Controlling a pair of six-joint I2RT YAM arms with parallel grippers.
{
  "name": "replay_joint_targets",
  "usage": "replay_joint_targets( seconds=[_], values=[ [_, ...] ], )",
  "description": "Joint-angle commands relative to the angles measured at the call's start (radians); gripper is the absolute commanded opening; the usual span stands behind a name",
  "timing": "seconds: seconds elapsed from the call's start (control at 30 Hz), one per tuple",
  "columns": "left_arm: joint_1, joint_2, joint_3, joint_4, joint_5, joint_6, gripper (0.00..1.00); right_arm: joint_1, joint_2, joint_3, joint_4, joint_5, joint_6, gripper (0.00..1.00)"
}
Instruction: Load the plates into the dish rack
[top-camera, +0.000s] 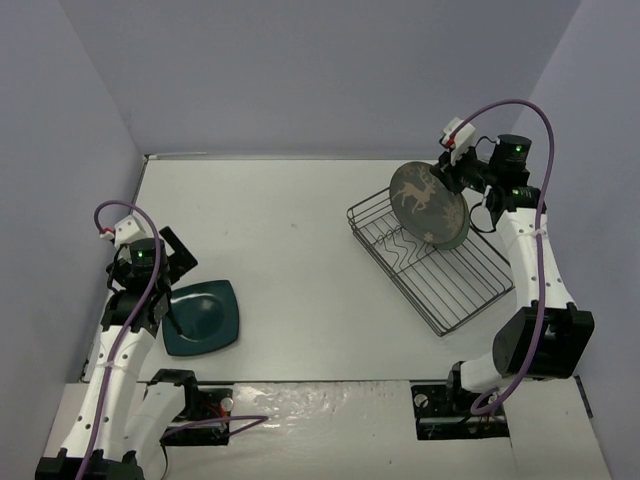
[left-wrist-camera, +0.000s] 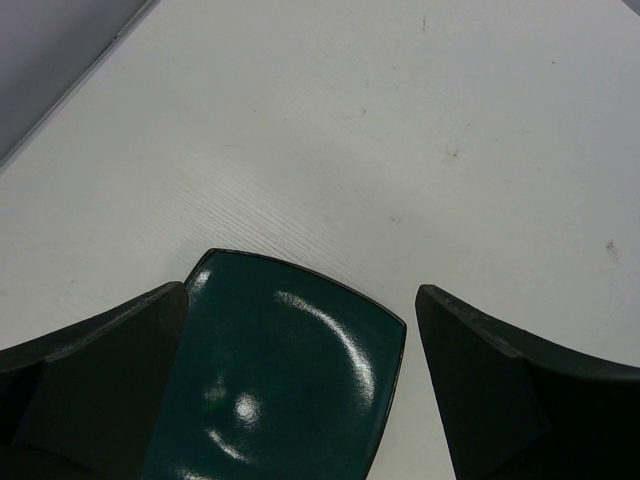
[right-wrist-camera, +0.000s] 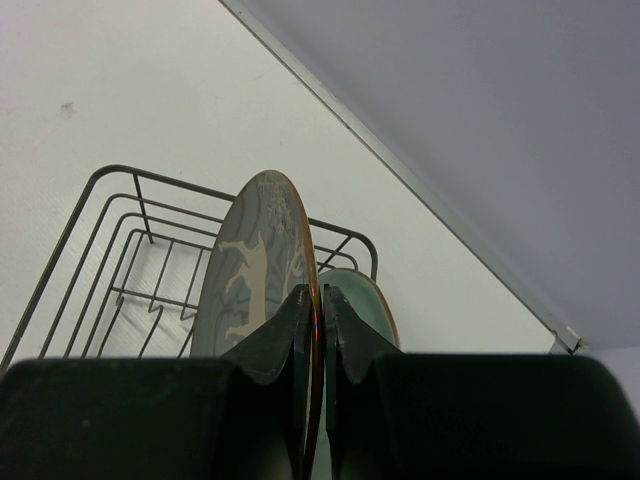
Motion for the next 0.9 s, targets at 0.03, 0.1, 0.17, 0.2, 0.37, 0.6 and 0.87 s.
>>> replay_joint_targets(
  seconds=[0.03, 0.1, 0.17, 0.2, 0.37, 0.6, 0.87],
  values=[
    [-0.003, 0.019, 0.056, 0.049, -0.007, 0.019, 0.97, -0.002, -0.048, -0.008, 0.139, 0.003, -0.045, 0.00],
    [-0.002, 0.022, 0.059, 0.046, -0.011, 0.019, 0.97, 0.001, -0.041, -0.015, 0.129, -0.011, -0.046, 0.00],
    [-0.003, 0.022, 0.059, 0.046, -0.010, 0.016, 0.97, 0.010, -0.037, -0.030, 0.121, -0.019, -0.048, 0.00],
    [-0.003, 0.023, 0.057, 0.049, -0.010, 0.015, 0.97, 0.016, -0.037, -0.042, 0.120, -0.015, -0.055, 0.00],
    [-0.003, 0.026, 0.055, 0.047, -0.009, 0.014, 0.97, 0.029, -0.022, -0.088, 0.141, -0.012, -0.050, 0.00],
    [-0.003, 0.025, 0.061, 0.041, -0.015, 0.013, 0.97, 0.030, -0.001, -0.182, 0.253, -0.043, 0.011, 0.00],
    [-0.002, 0.018, 0.058, 0.027, -0.029, 0.015, 0.97, 0.034, -0.018, -0.248, 0.269, -0.043, 0.002, 0.00]
  ],
)
